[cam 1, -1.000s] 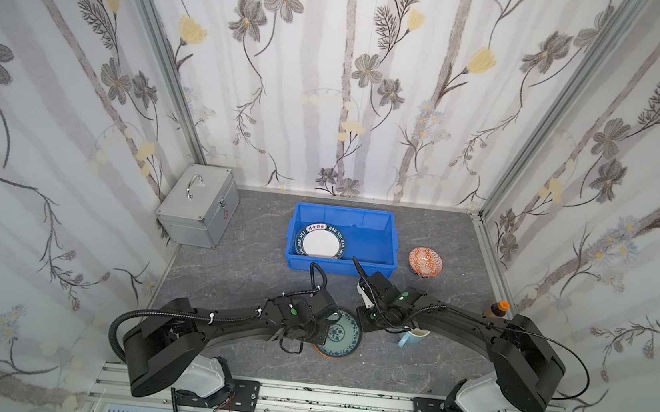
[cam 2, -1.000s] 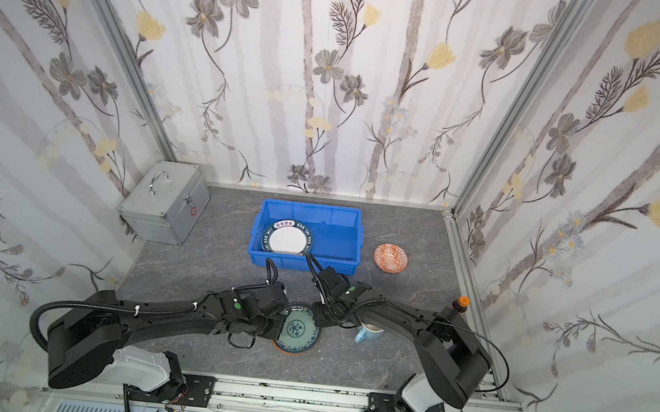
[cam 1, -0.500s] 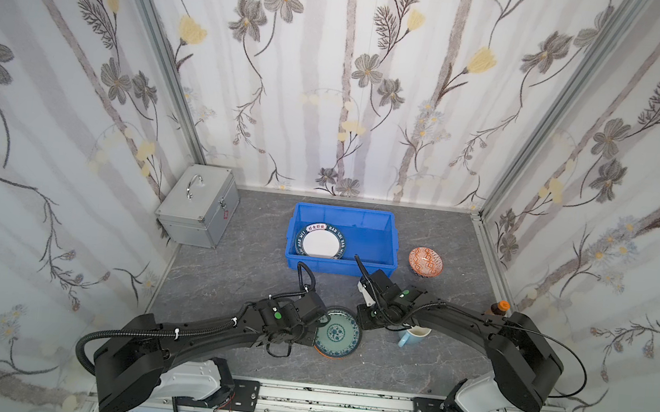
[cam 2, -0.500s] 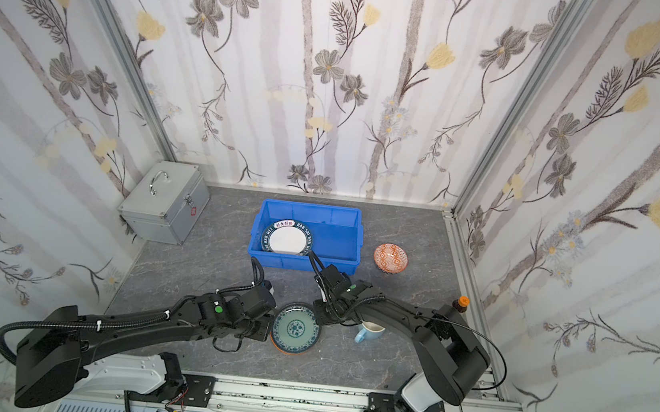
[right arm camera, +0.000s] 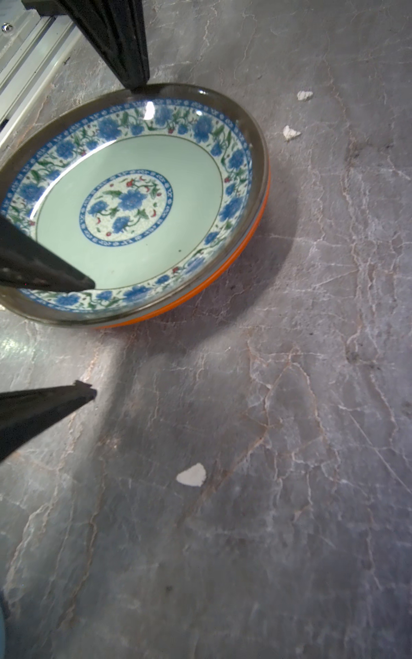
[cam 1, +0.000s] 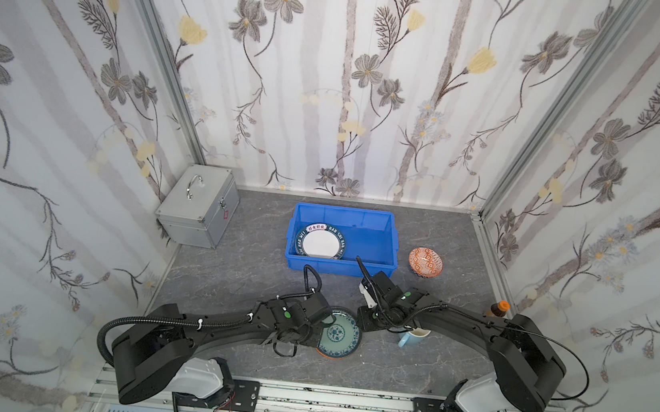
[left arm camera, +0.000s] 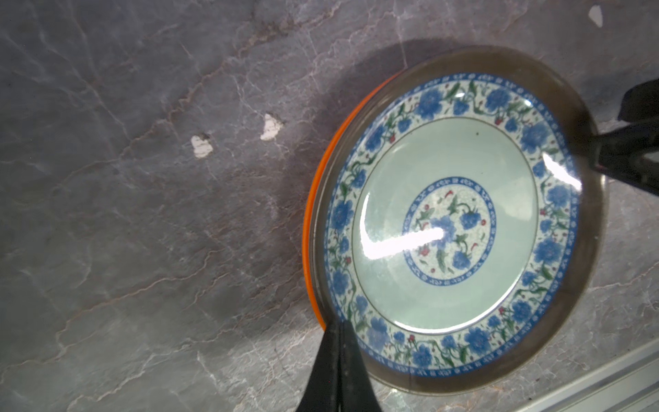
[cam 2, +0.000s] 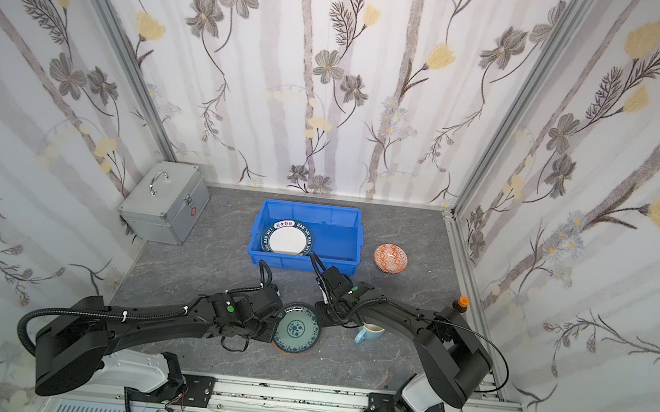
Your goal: Place the mixed dishes into the plastic bin
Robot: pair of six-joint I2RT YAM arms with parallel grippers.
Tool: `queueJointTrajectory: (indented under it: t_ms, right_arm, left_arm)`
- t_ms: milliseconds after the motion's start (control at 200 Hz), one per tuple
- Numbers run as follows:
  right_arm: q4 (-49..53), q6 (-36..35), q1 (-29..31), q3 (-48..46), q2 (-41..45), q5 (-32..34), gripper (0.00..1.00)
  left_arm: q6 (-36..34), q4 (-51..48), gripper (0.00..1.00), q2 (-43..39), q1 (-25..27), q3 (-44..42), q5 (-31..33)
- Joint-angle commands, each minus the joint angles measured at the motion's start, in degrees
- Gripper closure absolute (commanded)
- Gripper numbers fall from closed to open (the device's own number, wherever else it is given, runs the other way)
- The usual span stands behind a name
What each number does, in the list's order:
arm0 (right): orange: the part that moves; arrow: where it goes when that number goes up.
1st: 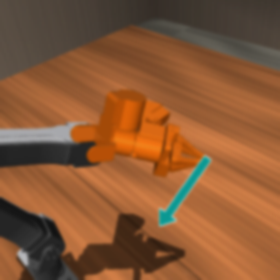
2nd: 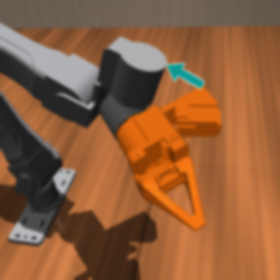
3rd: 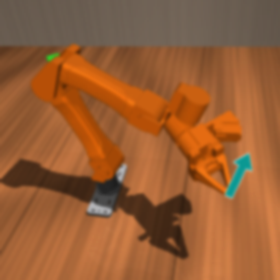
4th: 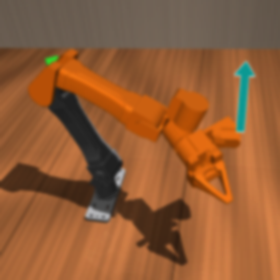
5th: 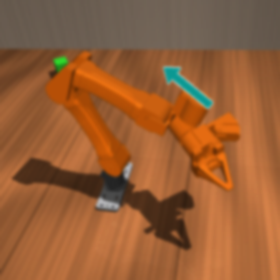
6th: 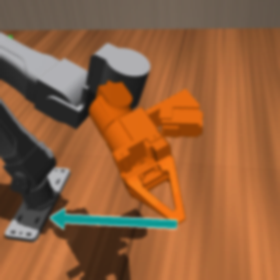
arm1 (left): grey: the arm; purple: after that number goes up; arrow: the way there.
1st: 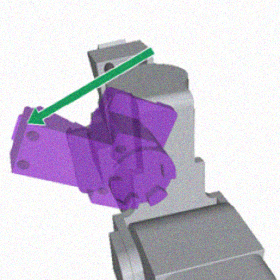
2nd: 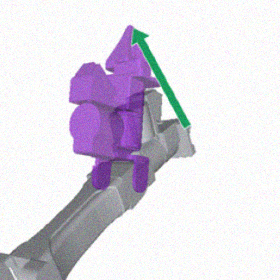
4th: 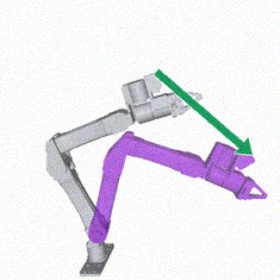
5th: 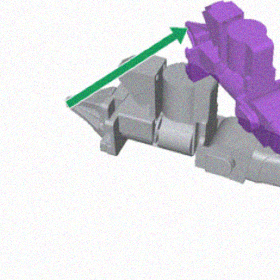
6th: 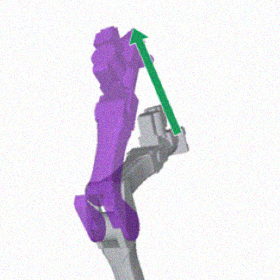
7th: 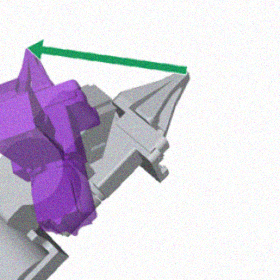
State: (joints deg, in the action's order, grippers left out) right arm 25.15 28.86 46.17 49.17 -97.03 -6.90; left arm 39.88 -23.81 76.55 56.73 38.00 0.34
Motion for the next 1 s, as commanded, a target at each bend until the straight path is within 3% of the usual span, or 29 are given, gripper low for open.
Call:
queueJointTrajectory:
  t_ms: [0, 330, 629, 894, 994]
  right_arm:
    - [-1.75, -0.03, -0.03, 0.25, -0.19, 0.22, 0.54]
    - [-1.59, -0.13, -0.11, 0.62, -0.32, -0.09, 0.55]
    - [-1.33, -0.69, -0.23, 0.95, 0.09, -0.28, 0.71]
    - [-1.33, -1.18, -0.47, 1.28, -0.95, -1.05, 0.72]
    - [-1.33, -1.35, -0.58, 1.21, -1.26, -1.21, 0.81]
  left_arm:
    - [0.46, 1.15, 0.97, 0.54, -0.03, 0.29, -0.16]
    - [-0.06, 2.07, 0.99, 2.97, -0.05, 1.06, -0.95]
    - [-0.77, 1.69, 1.0, 4.02, -0.03, 2.34, -1.08]
    - [-0.85, 2.93, 1.0, 6.18, -0.05, 2.75, -1.91]
    - [-1.02, 2.8, 1.0, 6.02, -0.02, 2.94, -1.84]
